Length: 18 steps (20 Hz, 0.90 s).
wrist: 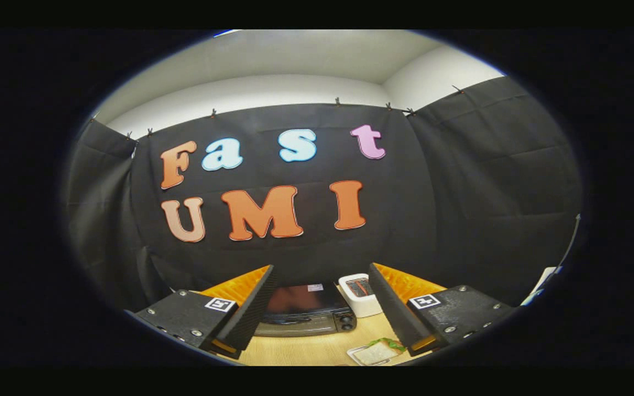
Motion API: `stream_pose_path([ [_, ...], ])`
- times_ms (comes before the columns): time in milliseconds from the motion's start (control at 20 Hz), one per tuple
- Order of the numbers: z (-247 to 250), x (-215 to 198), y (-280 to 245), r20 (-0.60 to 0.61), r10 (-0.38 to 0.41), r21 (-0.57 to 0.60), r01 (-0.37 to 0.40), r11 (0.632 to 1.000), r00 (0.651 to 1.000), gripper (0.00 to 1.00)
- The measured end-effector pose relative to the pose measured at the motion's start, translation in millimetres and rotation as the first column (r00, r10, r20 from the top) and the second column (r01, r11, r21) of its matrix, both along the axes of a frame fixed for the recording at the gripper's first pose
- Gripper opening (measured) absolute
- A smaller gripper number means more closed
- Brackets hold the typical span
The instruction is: Open the toaster oven, put the food inside, and close the toaster oven door.
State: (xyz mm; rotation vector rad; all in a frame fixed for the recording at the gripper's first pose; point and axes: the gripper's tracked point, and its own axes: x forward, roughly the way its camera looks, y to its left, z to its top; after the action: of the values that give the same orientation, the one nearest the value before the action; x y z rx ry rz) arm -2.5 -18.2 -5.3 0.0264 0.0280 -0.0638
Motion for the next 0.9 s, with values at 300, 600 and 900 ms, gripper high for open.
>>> stream_pose_path([
  [300, -9.2, 7.6, 8.3, -0.019, 0.014, -0.006, -0.014, 1.000, 1.000, 0.99],
  [600, -31.3, 32.1, 24.1, -0.019, 0.024, -0.010, -0.025, 1.000, 1.000, 0.99],
  [900, -148.5, 98.9, 54.3, -0.184, 0.053, -0.059, -0.065, 0.996, 0.982, 0.99],
])
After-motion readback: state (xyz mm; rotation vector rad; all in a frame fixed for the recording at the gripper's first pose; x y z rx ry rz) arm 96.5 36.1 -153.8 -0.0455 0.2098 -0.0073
